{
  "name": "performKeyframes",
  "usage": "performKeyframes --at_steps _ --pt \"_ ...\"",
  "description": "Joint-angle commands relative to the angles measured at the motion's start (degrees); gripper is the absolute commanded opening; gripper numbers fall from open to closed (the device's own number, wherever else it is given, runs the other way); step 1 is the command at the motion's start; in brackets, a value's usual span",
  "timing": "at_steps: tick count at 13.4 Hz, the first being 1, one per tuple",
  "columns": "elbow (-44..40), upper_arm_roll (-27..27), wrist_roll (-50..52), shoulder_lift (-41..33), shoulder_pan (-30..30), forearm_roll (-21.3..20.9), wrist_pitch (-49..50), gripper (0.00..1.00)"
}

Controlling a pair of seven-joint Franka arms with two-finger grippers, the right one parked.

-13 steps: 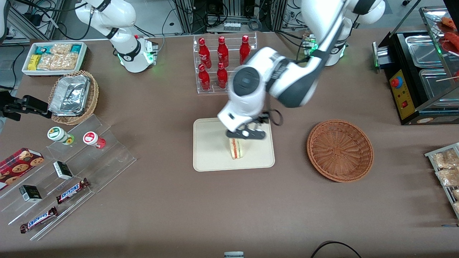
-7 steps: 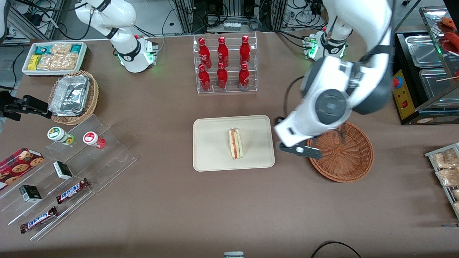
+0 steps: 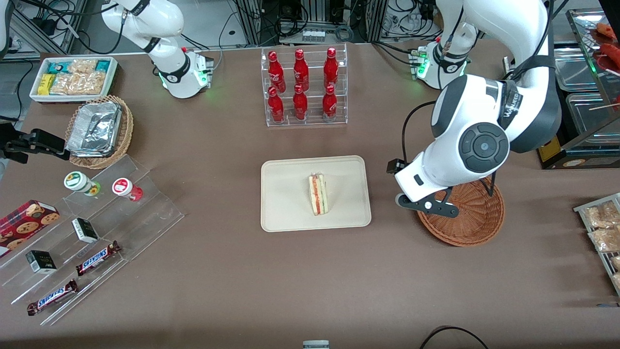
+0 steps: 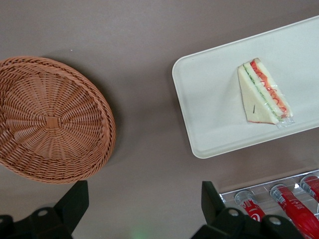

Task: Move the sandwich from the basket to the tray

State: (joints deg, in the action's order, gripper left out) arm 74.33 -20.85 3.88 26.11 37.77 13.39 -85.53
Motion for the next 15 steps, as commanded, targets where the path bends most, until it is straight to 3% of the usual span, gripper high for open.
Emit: performKeyframes --at_steps 1,5,6,9,15 --pt "1.08 -2.87 0.17 -1.76 0.64 -0.2 0.54 1.0" --pt "4.85 -3.59 -0.19 -5.01 -0.06 -0.38 0.19 1.0" --pt "5.12 -2.28 -0.27 -5.97 -3.81 -0.47 0.37 1.0" --pt "5.91 5.97 -0.54 -9.31 -11.64 -3.44 1.59 1.0" --pt "8.1 28.9 -0.54 -14.06 -34.57 -12.05 5.81 1.0"
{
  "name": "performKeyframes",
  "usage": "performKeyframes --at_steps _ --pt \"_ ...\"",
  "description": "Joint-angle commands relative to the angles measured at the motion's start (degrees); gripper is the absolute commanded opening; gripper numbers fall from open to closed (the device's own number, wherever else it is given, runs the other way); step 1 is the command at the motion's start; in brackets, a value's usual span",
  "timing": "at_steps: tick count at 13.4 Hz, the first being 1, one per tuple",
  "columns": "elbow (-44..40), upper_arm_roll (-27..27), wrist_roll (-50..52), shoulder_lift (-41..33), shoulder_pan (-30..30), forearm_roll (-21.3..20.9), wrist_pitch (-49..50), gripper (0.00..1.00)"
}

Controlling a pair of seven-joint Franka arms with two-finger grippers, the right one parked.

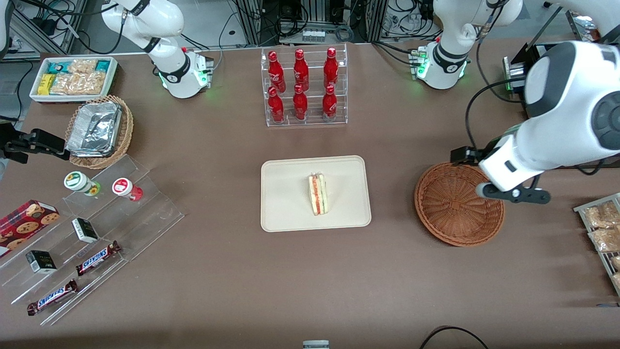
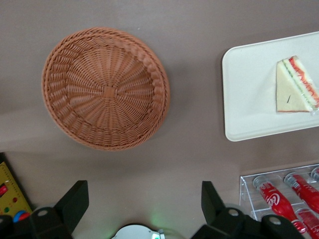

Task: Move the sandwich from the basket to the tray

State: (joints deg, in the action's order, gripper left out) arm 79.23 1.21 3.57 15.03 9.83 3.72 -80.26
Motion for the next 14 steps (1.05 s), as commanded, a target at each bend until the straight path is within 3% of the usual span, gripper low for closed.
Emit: performKeyframes --at_steps 1,4,8,11,14 --pt "3.82 8.7 -0.23 -3.6 -8.4 -4.06 0.8 1.0" --pt "7.94 11.17 -0.23 -7.28 -12.89 -4.69 0.8 1.0" --pt "11.47 11.19 -0.32 -11.77 -14.57 -4.69 2.02 1.0" --pt "10.51 9.35 -0.23 -13.44 -13.35 -4.95 5.63 1.0" --pt "10.51 4.16 -0.23 -14.68 -9.65 -4.86 6.86 1.0"
